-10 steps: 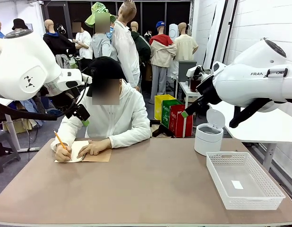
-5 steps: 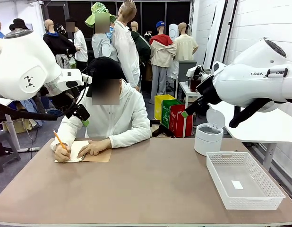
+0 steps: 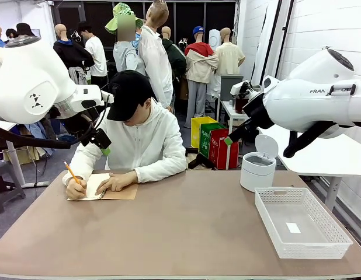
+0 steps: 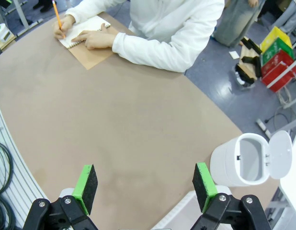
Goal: Sort the paper based on its condition.
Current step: If a person hands you a paper, place it in the Organizing basket , and if it's crumpled, put it in the Trash can.
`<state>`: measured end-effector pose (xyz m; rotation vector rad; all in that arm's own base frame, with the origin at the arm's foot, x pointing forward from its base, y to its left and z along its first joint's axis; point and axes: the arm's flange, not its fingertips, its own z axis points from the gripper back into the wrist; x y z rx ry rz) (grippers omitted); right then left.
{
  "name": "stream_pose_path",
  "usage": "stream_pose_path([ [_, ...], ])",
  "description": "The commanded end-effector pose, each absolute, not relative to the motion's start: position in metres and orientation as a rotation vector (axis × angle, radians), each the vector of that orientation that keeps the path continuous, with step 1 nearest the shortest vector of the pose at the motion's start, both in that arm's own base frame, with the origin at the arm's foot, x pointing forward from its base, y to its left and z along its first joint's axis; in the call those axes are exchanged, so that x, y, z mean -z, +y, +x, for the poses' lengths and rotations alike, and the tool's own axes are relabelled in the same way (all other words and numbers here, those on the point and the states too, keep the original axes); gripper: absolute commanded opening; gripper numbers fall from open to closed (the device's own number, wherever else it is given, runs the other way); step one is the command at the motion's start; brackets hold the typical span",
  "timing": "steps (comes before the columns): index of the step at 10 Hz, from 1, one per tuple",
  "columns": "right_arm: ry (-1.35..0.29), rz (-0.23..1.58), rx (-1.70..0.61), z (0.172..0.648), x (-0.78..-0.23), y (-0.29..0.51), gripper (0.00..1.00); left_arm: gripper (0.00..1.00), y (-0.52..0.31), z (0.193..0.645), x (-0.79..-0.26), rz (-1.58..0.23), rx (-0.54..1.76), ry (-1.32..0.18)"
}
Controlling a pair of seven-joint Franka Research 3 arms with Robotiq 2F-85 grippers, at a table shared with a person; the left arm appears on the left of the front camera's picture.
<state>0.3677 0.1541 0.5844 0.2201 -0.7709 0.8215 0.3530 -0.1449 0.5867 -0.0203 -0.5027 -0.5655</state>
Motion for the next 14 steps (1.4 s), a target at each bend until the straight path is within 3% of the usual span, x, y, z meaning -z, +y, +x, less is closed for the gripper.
stream_pose_path([
  [1,-0.764,0.211,-0.828,0.3676,-0.5853,0.1533,1.00,1.00,-0.1445,0.3534,-0.5872,-0.022,0.564,-0.508],
  [14,-0.764,0.211,-0.828,0.3676,-0.5853,0.1533,1.00,1.00,-0.1445,0.3534,-0.5872,-0.022,0.564,-0.508],
])
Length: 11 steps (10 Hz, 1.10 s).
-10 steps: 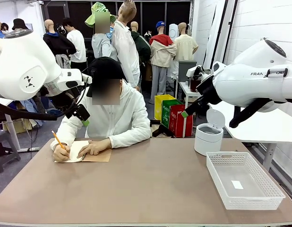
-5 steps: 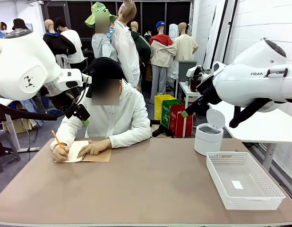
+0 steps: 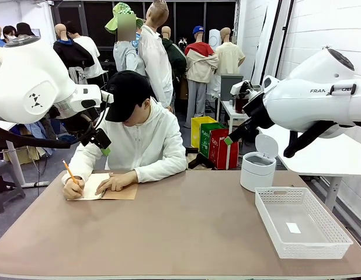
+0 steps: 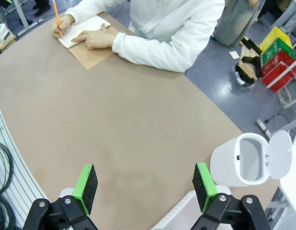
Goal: Sort the paper based on its condition.
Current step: If a person hands you a paper, place it in the Organizing basket , and if it's crumpled, put it in the Trash can.
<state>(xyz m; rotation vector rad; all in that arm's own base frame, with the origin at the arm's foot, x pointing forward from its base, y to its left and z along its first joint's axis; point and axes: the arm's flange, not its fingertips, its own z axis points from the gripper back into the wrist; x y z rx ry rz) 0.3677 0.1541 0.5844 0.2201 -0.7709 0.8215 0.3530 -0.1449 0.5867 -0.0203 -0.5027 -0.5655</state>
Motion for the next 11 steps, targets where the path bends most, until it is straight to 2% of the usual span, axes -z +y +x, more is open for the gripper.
stream_pose_path([
  [1,-0.764,0.211,-0.828,0.3676,-0.5853,0.1533,1.00,1.00,-0.1445,0.3534,-0.5872,-0.022,0.564,-0.508],
  [11,-0.764,0.211,-0.828,0.3676,-0.5853,0.1533,1.00,1.00,-0.1445,0.3534,-0.5872,-0.022,0.564,-0.508],
])
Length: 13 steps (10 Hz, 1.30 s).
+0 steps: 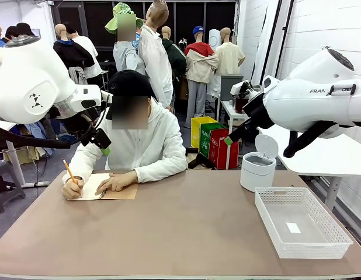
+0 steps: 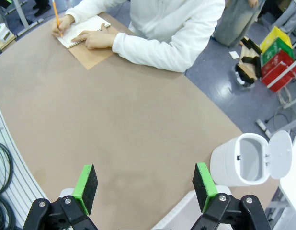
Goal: Sort the paper based on its condition.
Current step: If a person hands you a paper, place it in the Organizing basket , and if it's crumpled, put it in the Trash can.
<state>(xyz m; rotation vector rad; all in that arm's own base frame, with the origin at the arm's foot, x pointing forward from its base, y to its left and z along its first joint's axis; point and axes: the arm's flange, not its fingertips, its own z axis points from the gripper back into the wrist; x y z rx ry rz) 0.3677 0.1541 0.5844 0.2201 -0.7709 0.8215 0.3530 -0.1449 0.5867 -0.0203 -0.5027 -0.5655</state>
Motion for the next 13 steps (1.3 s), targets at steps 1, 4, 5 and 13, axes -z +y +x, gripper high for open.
stream_pose_path([
  [1,-0.764,0.211,-0.828,0.3676,-0.5853,0.1533,1.00,1.00,-0.1445,0.3534,-0.5872,-0.022,0.564,-0.508],
  [4,-0.764,0.211,-0.828,0.3676,-0.5853,0.1533,1.00,1.00,-0.1445,0.3534,-0.5872,-0.022,0.564,-0.508],
  [5,-0.764,0.211,-0.828,0.3676,-0.5853,0.1533,1.00,1.00,-0.1445,0.3534,-0.5872,-0.022,0.564,-0.508],
  [13,-0.764,0.211,-0.828,0.3676,-0.5853,0.1533,1.00,1.00,-0.1445,0.3534,-0.5872,-0.022,0.564,-0.508],
])
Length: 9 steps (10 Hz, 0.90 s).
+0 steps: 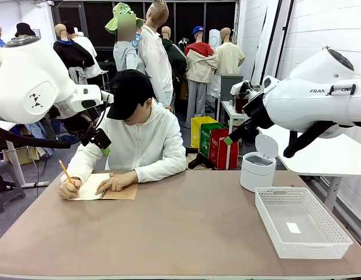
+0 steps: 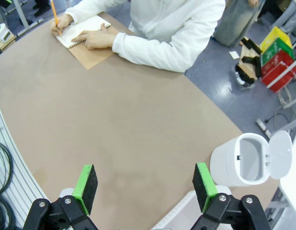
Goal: Sort the paper based on its condition.
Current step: If a person hands you a paper, place it in the Organizing basket , and if it's crumpled, put it in the Trash can.
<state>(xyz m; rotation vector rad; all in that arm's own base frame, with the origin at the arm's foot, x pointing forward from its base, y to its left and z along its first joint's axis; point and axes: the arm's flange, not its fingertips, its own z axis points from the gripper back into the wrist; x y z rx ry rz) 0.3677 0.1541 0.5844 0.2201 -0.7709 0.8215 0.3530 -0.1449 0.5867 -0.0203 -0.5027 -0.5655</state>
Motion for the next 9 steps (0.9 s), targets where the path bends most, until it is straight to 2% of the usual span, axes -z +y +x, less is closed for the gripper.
stream_pose_path([
  [1,-0.764,0.211,-0.828,0.3676,-0.5853,0.1533,1.00,1.00,-0.1445,0.3534,-0.5872,-0.022,0.564,-0.508],
  [9,-0.764,0.211,-0.828,0.3676,-0.5853,0.1533,1.00,1.00,-0.1445,0.3534,-0.5872,-0.022,0.564,-0.508],
])
